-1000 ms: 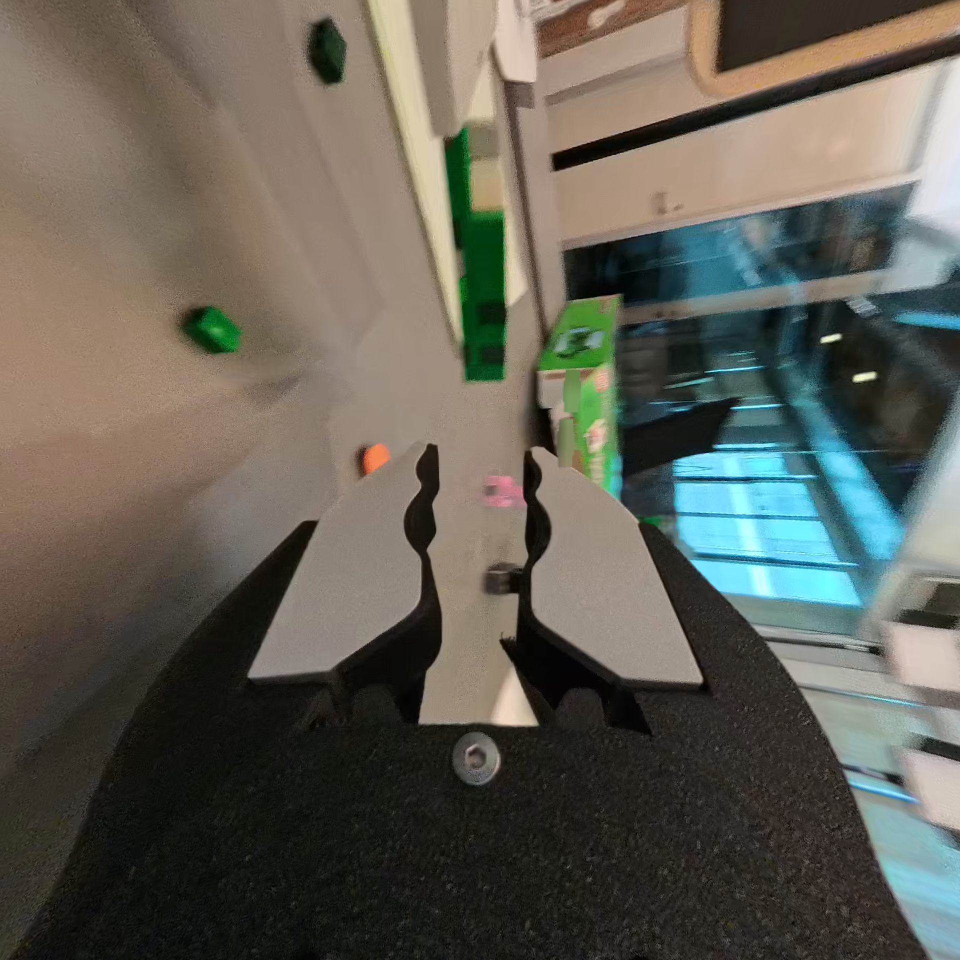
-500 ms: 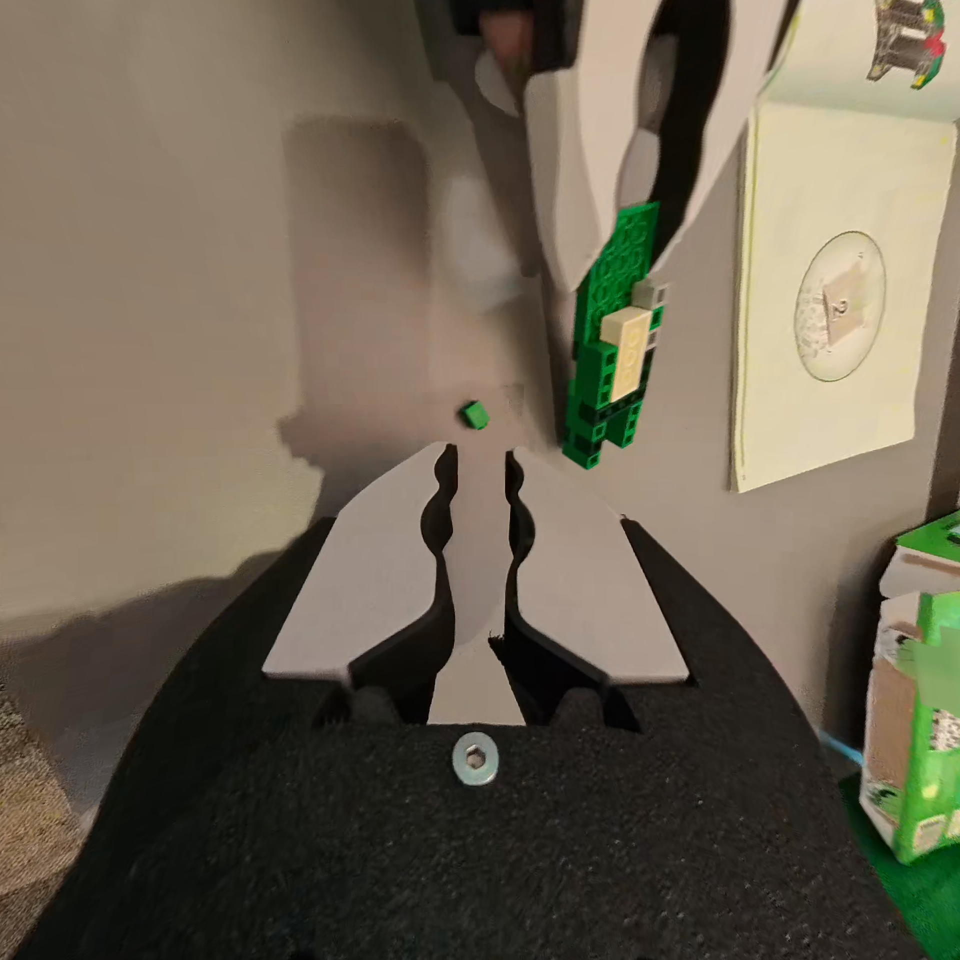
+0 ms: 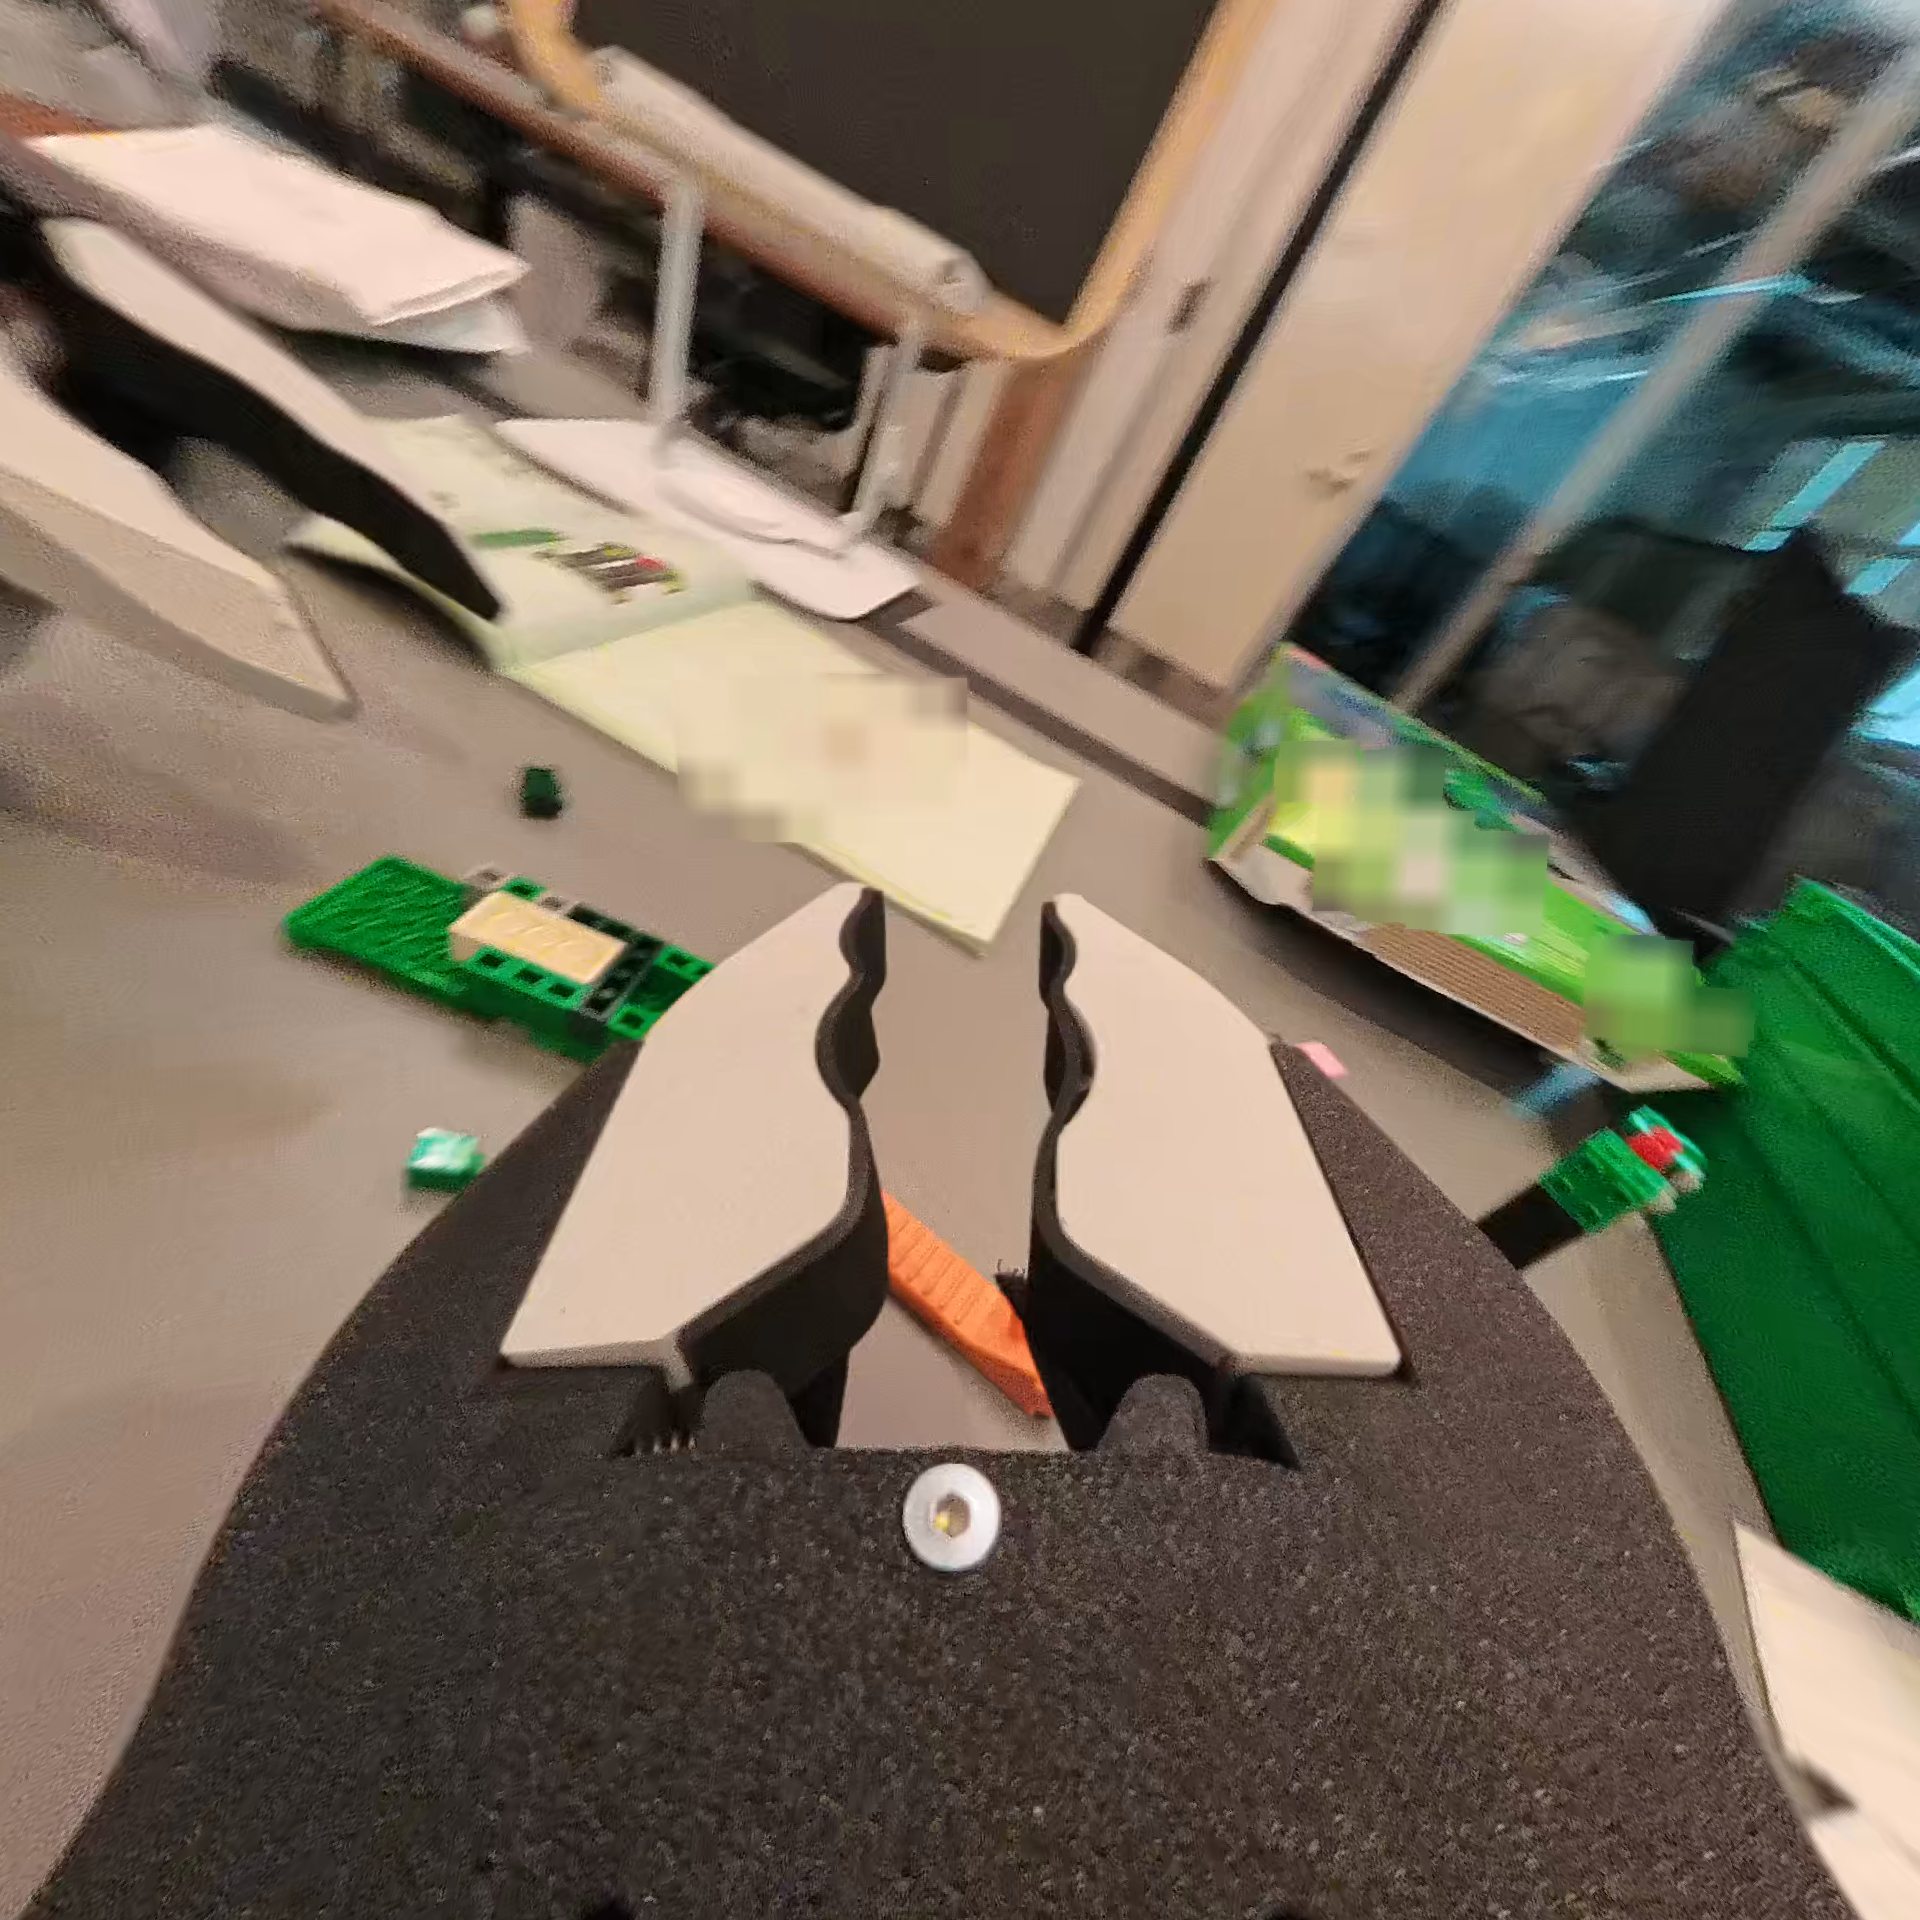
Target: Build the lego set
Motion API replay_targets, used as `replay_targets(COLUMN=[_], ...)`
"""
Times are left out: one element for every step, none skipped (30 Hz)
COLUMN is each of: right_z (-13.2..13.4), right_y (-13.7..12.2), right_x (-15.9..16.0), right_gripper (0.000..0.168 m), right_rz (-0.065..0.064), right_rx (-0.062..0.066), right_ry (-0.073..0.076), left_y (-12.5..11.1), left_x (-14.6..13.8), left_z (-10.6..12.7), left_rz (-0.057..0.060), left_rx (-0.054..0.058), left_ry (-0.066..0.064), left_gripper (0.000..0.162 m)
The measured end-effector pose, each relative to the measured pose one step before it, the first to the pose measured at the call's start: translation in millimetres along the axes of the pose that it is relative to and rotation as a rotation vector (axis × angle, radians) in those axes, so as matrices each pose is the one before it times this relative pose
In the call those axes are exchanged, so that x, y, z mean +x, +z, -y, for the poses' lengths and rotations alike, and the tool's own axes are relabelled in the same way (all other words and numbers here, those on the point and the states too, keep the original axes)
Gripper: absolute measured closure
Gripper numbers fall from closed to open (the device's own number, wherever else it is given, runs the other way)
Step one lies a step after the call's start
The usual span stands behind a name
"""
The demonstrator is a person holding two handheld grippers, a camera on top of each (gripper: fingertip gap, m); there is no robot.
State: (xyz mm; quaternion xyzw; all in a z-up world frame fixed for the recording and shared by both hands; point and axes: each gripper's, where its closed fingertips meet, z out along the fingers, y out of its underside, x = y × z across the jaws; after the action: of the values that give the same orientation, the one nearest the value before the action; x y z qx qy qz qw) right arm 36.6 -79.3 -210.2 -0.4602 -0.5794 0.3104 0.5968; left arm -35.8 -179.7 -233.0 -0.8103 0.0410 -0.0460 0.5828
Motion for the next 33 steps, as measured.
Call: replay_targets(right_z=[-2.80, 1.97, 4.09, 2.85, 0.06, -2.05, -3.66, -3.01, -2.09, -1.06, -0.20, 0.12, -0.16, -0.64, -0.93, -0.47, 0.07, -0.10, -0.30, -0.31, -0.37, -0.41, -0.71, -0.48, -0.30, -0.01, 0.21, 0.45, 0.26, 0.31, 0.52, 0.57, -0.23], right_y=[0.72, 0.04, -0.17, 0.59, 1.28, 1.70, 1.70, 1.36, 0.33, -0.85, -1.20, -1.21, -0.51, 0.23, 0.57, 0.34, 0.12, 0.04, 0.17, 0.33, 0.19, 0.13, 0.20, 0.20, -0.04, -0.26, -0.38, -0.59, -0.65, -0.62, -0.66, -0.18, 0.45], right_x=[3.44, 2.83, 3.90, -0.92, -2.07, -0.44, -0.41, 0.49, 2.97, 4.58, 4.36, 4.28, 3.79, 2.55, 2.02, 1.40, 1.02, 1.21, 1.20, 0.56, 0.45, 1.59, 2.12, 1.88, 1.77, 2.19, 1.93, 1.77, 1.83, 1.65, 1.35, 0.70, -0.11], right_gripper=[0.141, 0.143, 0.144, 0.147, 0.147, 0.148, 0.148, 0.148, 0.148, 0.148, 0.151, 0.152, 0.154, 0.155, 0.155, 0.155, 0.155, 0.155, 0.155, 0.155, 0.155, 0.155, 0.155, 0.155, 0.155, 0.155, 0.154, 0.154, 0.154, 0.154, 0.154, 0.155, 0.155], right_rz=[-0.0513, -0.0330, -0.0381, -0.0036, 0.0054, 0.0005, 0.0052, 0.0039, -0.0107, -0.0209, -0.0176, -0.0178, -0.0147, -0.0086, -0.0072, -0.0065, -0.0063, -0.0096, -0.0118, -0.0070, -0.0053, -0.0115, -0.0137, -0.0096, -0.0081, -0.0091, -0.0083, -0.0065, -0.0061, -0.0035, -0.0025, 0.0004, 0.0019], right_rx=[0.0184, 0.0044, 0.0094, 0.0188, 0.0094, -0.0081, -0.0191, -0.0149, -0.0129, -0.0032, 0.0063, 0.0058, 0.0043, 0.0010, -0.0042, -0.0017, 0.0014, 0.0007, -0.0018, -0.0021, -0.0025, -0.0030, -0.0038, -0.0027, -0.0005, 0.0012, 0.0032, 0.0057, 0.0046, 0.0040, 0.0054, 0.0048, -0.0014], right_ry=[0.0004, -0.0456, -0.0229, -0.0058, -0.0009, -0.0078, 0.0029, 0.0146, 0.0165, 0.0148, 0.0170, 0.0197, 0.0163, 0.0118, 0.0083, 0.0043, 0.0014, -0.0006, -0.0043, -0.0051, -0.0028, -0.0007, 0.0024, 0.0060, 0.0089, 0.0112, 0.0119, 0.0118, 0.0135, 0.0162, 0.0150, 0.0085, 0.0035], left_y=[-4.08, -3.92, -3.90, -3.67, -2.84, -2.03, -1.72, -2.30, -3.01, -2.95, -1.75, 0.05, 1.63, 2.64, 2.77, 1.96, 0.93, 0.11, -0.78, -1.18, -1.30, -1.29, -1.63, -1.89, -2.22, -2.20, -1.73, -0.88, -0.27, -0.08, -0.06, -0.10, -0.14], left_x=[-4.67, -3.81, -2.60, -0.24, 3.68, 6.00, 5.65, 4.30, 1.89, 0.64, 0.34, 0.81, 2.05, 2.75, 2.14, 1.14, 0.90, -0.09, -1.32, -2.01, -2.62, -2.89, -3.23, -3.33, -3.44, -3.54, -3.27, -2.42, -1.30, -0.33, 0.12, 0.98, 1.87], left_z=[4.49, 3.57, 2.83, 2.59, 1.68, 0.25, -1.24, -0.33, 1.57, 2.69, 2.35, 0.62, -1.37, -3.00, -3.43, -2.73, -1.62, -0.92, -0.13, 0.58, 0.65, 0.76, 1.30, 1.95, 2.36, 2.40, 1.98, 1.22, 0.27, 0.00, 0.06, 0.13, 0.10], left_rz=[0.0594, 0.0569, 0.0513, 0.0351, 0.0060, -0.0111, -0.0063, 0.0038, 0.0226, 0.0323, 0.0274, 0.0166, 0.0015, -0.0077, -0.0056, -0.0016, -0.0024, 0.0011, 0.0067, 0.0076, 0.0071, 0.0058, 0.0048, 0.0055, 0.0077, 0.0096, 0.0092, 0.0050, 0.0000, -0.0020, -0.0013, -0.0046, -0.0100], left_rx=[0.0423, 0.0344, 0.0276, 0.0223, 0.0141, 0.0099, 0.0127, 0.0124, 0.0154, 0.0208, 0.0133, -0.0017, -0.0136, -0.0236, -0.0264, -0.0197, -0.0112, -0.0048, 0.0014, 0.0070, 0.0095, 0.0106, 0.0143, 0.0189, 0.0215, 0.0207, 0.0177, 0.0106, 0.0026, 0.0001, 0.0005, 0.0005, 0.0008], left_ry=[0.0299, 0.0319, 0.0261, 0.0116, -0.0097, -0.0272, -0.0280, -0.0024, 0.0264, 0.0422, 0.0459, 0.0403, 0.0296, 0.0184, 0.0142, 0.0142, 0.0097, 0.0015, -0.0049, -0.0110, -0.0175, -0.0221, -0.0247, -0.0263, -0.0261, -0.0242, -0.0210, -0.0175, -0.0132, -0.0064, 0.0004, 0.0042, 0.0059], left_gripper=[0.099, 0.098, 0.097, 0.097, 0.098, 0.096, 0.094, 0.095, 0.095, 0.096, 0.096, 0.096, 0.096, 0.095, 0.093, 0.093, 0.093, 0.094, 0.094, 0.095, 0.095, 0.095, 0.095, 0.095, 0.094, 0.094, 0.094, 0.093, 0.093, 0.093, 0.093, 0.094, 0.095])
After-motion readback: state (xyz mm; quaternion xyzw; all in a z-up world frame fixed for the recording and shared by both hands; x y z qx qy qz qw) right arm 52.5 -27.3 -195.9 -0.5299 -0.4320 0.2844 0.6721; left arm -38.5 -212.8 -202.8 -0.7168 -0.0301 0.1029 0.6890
